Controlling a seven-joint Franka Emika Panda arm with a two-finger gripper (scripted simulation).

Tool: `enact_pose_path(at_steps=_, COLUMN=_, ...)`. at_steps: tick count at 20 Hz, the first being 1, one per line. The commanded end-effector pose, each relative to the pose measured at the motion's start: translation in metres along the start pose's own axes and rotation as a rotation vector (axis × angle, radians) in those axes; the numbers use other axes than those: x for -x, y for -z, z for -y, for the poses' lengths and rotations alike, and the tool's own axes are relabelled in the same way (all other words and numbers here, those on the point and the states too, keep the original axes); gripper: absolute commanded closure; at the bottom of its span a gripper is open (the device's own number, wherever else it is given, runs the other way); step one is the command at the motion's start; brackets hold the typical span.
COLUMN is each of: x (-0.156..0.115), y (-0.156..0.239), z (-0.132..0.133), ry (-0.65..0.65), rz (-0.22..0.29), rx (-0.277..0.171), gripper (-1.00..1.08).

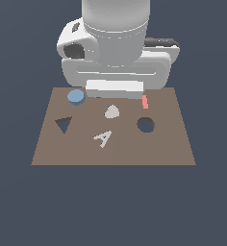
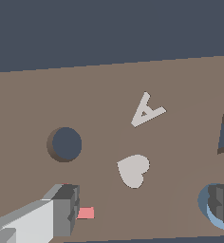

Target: Insert a designated object into the corresponding slot on a board.

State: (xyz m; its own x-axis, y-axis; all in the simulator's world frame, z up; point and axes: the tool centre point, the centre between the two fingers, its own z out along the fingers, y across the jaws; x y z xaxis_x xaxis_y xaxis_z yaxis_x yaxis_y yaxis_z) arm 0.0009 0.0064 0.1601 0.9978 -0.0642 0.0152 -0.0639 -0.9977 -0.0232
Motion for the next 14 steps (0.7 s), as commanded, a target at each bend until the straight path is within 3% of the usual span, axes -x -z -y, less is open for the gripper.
enact_pose_path(at_steps=1, x=0.000, y=0.000, z=0.000, ry=0.000, rz=0.000, rx=0.000, gripper=-0.92)
enact_pose_path(at_steps=8, x=0.007, y=-0.010, z=-0.015, ry=-0.016, rz=0.001, rx=0.002, gripper=-0.92)
enact_pose_path(at_steps=14, x=0.027, y=-0.035, z=-0.052, ry=-0.057, rz=0.005, rx=0.009, gripper=-0.92)
